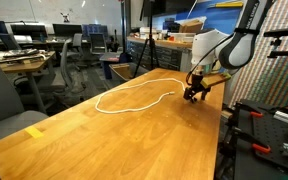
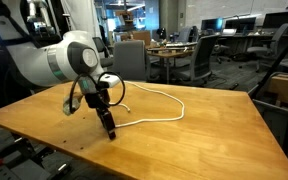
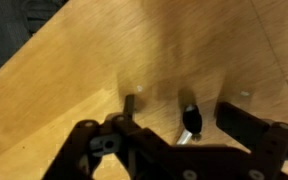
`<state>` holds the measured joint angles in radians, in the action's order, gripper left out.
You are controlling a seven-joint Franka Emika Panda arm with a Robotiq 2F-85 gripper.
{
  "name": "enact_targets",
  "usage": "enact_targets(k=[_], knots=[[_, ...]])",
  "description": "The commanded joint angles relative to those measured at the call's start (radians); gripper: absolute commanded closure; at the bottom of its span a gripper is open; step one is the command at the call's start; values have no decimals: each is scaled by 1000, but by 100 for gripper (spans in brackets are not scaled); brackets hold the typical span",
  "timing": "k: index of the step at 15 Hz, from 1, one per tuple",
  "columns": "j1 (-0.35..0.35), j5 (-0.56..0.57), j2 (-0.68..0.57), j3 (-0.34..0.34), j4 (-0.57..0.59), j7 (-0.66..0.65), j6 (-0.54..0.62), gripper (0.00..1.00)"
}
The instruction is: Make a knot with the cord
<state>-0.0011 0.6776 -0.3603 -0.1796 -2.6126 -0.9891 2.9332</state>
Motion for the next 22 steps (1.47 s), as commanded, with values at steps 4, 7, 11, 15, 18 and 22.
enact_targets(k=[4,7,11,15,18,22], knots=[[-16,-118,-43,28,16,-64,32,69],[-41,-185,-46,56,16,-65,72,94],[-17,-371,-7,77,-1,66,89,100],[91,-436,209,61,-36,259,38,98],[129,-362,345,92,-30,267,12,99],[220,-448,493,196,-37,322,31,99]])
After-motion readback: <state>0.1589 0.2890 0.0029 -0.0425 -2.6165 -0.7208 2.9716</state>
